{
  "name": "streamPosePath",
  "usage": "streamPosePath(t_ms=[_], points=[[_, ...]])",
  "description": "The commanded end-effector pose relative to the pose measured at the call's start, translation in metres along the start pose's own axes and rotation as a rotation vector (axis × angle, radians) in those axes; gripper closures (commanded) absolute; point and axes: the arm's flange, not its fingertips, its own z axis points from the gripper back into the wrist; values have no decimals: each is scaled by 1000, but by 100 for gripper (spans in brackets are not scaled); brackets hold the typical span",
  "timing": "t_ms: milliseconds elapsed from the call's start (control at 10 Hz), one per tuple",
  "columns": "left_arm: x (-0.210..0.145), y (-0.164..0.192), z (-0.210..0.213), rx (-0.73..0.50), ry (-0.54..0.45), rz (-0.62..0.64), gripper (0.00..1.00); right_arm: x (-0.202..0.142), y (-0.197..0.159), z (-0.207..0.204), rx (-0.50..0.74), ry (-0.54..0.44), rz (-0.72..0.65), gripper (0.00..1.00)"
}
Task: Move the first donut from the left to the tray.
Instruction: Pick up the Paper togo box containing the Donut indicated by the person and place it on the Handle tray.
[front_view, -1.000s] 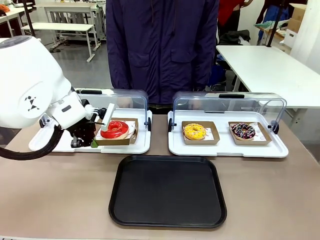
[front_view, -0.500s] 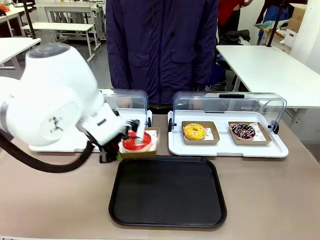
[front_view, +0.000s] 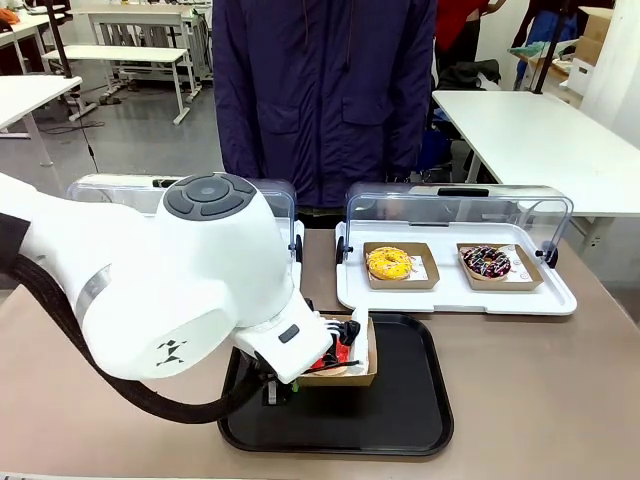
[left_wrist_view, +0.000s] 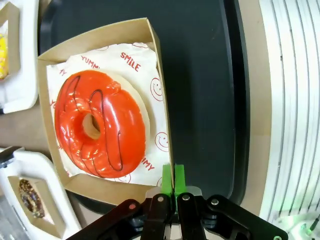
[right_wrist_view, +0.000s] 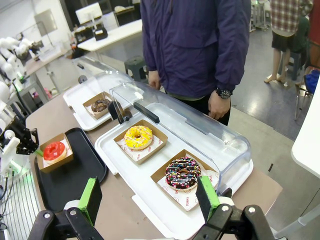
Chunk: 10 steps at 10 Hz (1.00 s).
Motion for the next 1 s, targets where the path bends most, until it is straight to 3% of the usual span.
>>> streamPosePath(t_ms=[0, 900], points=[[-12, -23, -10, 52, 27, 26, 98, 0, 2, -2, 1, -20, 12, 0], [-1, -29, -47, -4, 52, 3, 98, 0, 2, -2, 1, -20, 12, 0]])
